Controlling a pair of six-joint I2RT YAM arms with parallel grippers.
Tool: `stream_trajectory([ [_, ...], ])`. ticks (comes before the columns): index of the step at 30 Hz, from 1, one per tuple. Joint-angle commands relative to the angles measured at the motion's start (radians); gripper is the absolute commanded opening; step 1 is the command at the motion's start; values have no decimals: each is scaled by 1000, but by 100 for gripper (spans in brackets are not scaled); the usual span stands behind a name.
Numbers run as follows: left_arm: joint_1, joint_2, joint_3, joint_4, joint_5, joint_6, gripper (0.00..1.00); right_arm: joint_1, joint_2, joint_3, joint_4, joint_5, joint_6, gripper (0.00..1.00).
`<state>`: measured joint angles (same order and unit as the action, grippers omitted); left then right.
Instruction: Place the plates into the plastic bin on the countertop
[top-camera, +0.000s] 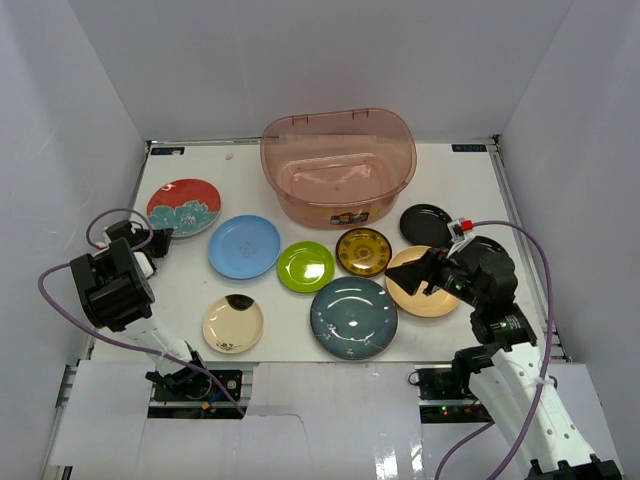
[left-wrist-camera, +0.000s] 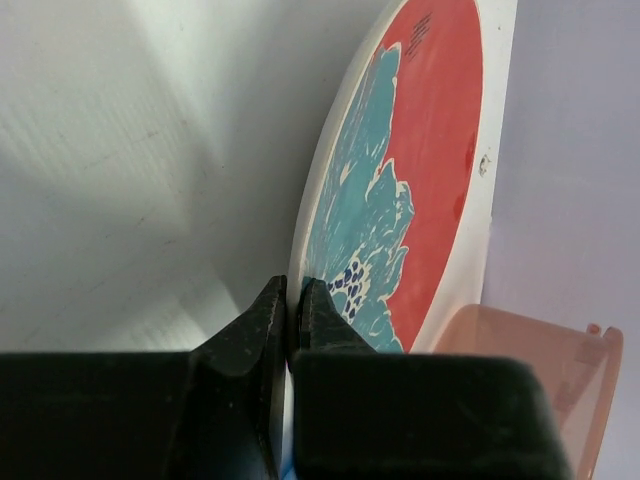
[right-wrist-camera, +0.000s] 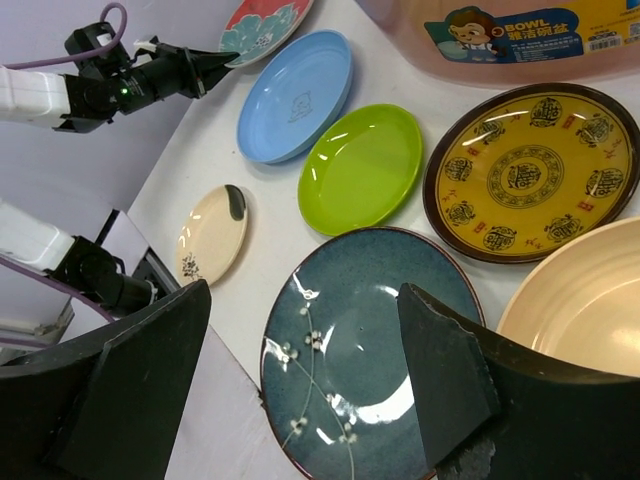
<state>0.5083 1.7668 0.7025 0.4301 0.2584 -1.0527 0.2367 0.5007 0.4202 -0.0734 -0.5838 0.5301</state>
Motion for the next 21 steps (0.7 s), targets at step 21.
stream_trajectory([
  [21,-80,-615,-6,185,248,-285,0,288,324,354,110,143,5,93],
])
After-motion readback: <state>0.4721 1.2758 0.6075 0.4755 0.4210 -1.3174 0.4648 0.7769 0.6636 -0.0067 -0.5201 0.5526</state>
